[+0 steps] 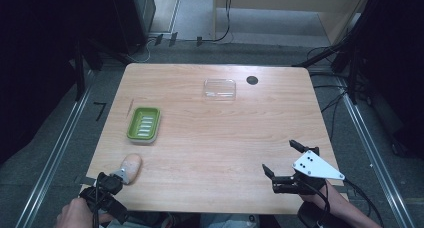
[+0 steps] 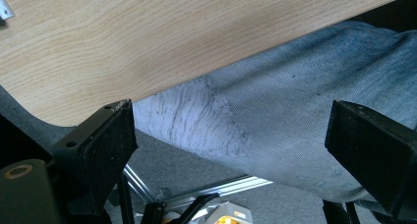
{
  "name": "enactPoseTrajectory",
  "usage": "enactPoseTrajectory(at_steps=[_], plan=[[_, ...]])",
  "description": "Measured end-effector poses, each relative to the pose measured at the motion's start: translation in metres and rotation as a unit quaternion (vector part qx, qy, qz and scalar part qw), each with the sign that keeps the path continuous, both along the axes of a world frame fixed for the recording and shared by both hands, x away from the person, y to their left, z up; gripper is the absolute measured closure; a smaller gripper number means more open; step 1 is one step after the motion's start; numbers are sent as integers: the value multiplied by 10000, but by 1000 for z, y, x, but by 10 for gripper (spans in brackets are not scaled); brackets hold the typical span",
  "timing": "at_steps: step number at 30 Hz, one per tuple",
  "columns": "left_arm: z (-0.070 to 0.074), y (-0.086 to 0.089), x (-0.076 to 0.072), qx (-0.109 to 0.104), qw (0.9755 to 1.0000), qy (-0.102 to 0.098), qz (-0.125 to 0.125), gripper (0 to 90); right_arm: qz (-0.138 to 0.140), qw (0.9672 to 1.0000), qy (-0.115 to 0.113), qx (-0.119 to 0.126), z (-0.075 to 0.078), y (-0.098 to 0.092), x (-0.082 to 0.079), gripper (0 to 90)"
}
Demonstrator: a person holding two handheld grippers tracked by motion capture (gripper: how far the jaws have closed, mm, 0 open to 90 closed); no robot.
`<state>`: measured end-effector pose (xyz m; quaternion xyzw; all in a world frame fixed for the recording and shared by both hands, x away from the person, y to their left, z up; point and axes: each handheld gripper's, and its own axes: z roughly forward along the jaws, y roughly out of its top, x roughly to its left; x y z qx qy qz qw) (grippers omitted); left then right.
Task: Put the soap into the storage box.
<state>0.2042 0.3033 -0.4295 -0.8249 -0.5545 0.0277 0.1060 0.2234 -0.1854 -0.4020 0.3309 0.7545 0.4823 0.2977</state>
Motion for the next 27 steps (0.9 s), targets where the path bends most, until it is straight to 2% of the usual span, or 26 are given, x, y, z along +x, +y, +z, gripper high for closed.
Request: enactPoseTrajectory(at_steps=[10, 15, 25, 27], plan=[[2, 1, 0, -34, 10000, -76, 33, 57, 19, 10000, -10, -24, 0, 2, 0, 0], [6, 2, 1, -65, 9998, -198, 78, 57, 10, 10000, -13, -15, 0, 1, 0, 0], [7, 3, 3, -85, 9996, -241, 111, 57, 50, 10000, -11, -46, 0, 4, 1, 0], [7, 3, 3, -71, 9997, -198, 113, 57, 61, 10000, -3, -56, 0, 5, 2, 0]])
